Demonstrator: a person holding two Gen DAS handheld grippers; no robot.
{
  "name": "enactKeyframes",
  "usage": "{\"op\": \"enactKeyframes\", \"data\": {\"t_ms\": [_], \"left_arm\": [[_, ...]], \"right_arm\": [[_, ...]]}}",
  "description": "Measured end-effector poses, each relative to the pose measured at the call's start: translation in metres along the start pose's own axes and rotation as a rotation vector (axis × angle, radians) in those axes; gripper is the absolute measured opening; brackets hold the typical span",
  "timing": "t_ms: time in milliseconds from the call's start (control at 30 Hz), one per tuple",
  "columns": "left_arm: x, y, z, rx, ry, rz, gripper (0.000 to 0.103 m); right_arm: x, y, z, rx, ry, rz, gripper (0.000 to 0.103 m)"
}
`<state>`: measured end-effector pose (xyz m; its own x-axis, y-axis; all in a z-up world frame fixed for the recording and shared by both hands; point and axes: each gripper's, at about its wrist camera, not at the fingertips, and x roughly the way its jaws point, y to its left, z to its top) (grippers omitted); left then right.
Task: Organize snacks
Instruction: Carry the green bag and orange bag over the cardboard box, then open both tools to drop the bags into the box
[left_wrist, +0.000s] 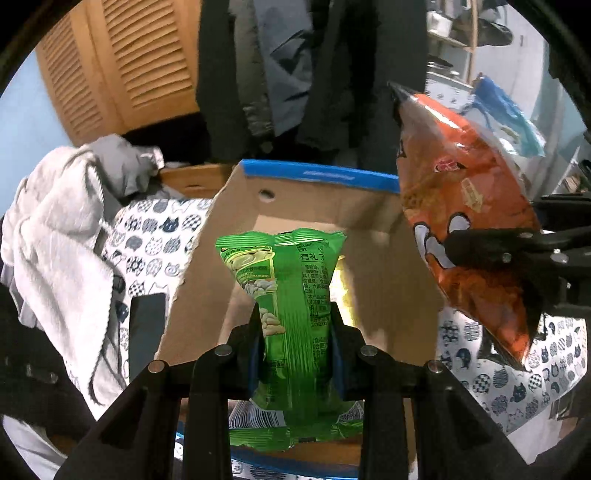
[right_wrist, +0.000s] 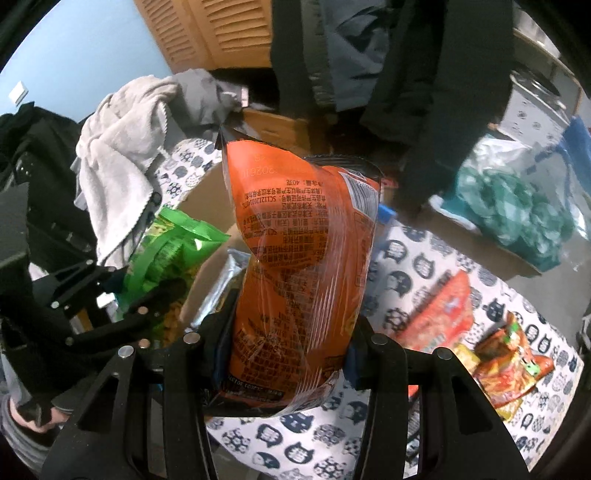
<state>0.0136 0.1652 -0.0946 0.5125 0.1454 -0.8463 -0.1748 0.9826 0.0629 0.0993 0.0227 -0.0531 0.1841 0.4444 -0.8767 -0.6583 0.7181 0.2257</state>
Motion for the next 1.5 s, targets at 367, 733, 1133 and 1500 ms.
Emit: {"op": "enactKeyframes", "data": {"t_ms": [367,733,1133,1500], "left_arm": [[0.02,0.027,-0.008,-0.061,0.054,0.04,0.031],[0.027,0.04,-0.012,-0.094,0.076,0.057,0.046],[0.013,0.022,-0.001,-0.052,0.022,0.041,0.071],[-0.003,-0.02,0.006,0.043,-0.024,-0.001,0.074]], "right_arm": [[0.04,0.028,0.017,-0.031,0.057,0.015,0.046],[0.052,0.031,0.012,-0.028,0.08,0.021,0.057],[0.016,0.011,-0.002,-0.044,-0.01,-0.068,0.075],[-0.01,-0.024,-0.033,-0.04,-0.027,-0.127,0.075]]}}
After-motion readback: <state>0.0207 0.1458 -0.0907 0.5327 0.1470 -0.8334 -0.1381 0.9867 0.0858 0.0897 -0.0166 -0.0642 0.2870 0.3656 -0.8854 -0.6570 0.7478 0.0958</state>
